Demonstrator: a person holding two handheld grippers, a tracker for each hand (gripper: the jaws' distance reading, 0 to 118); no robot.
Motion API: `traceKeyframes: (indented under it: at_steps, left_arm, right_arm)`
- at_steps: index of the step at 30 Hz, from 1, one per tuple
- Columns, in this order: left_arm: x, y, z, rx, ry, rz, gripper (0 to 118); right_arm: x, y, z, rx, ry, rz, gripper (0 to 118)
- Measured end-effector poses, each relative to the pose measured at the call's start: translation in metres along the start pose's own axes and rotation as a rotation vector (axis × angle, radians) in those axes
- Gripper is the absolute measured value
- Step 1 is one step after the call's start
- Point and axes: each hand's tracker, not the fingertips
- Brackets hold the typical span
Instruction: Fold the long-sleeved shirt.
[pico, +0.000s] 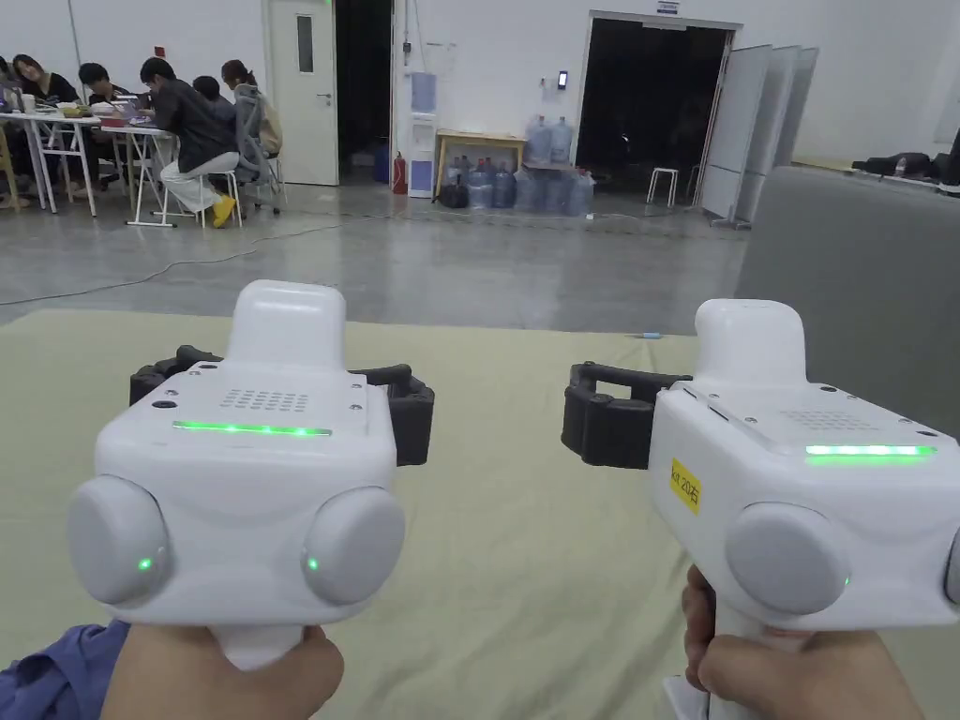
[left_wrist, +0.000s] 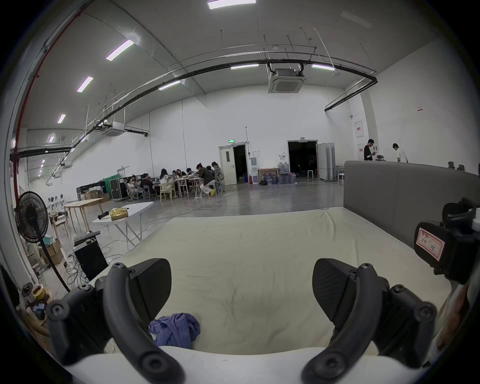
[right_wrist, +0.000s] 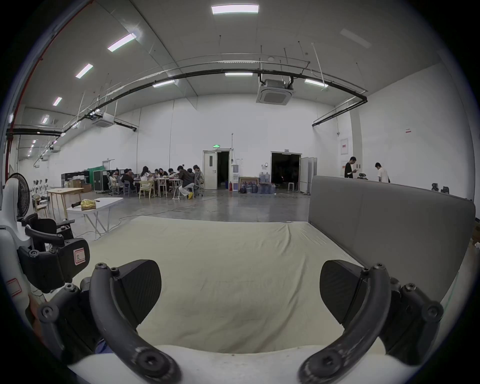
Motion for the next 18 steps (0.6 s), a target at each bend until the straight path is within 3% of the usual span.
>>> traceKeyframes:
  at_steps: [18]
  left_arm:
    - [-0.0026,0.0001,-0.0019,-0.010,-0.026,0.021,107]
  right_arm:
    - [0.0015,0.0020,-0.0017,-0.009,-0.007,-0.015,118]
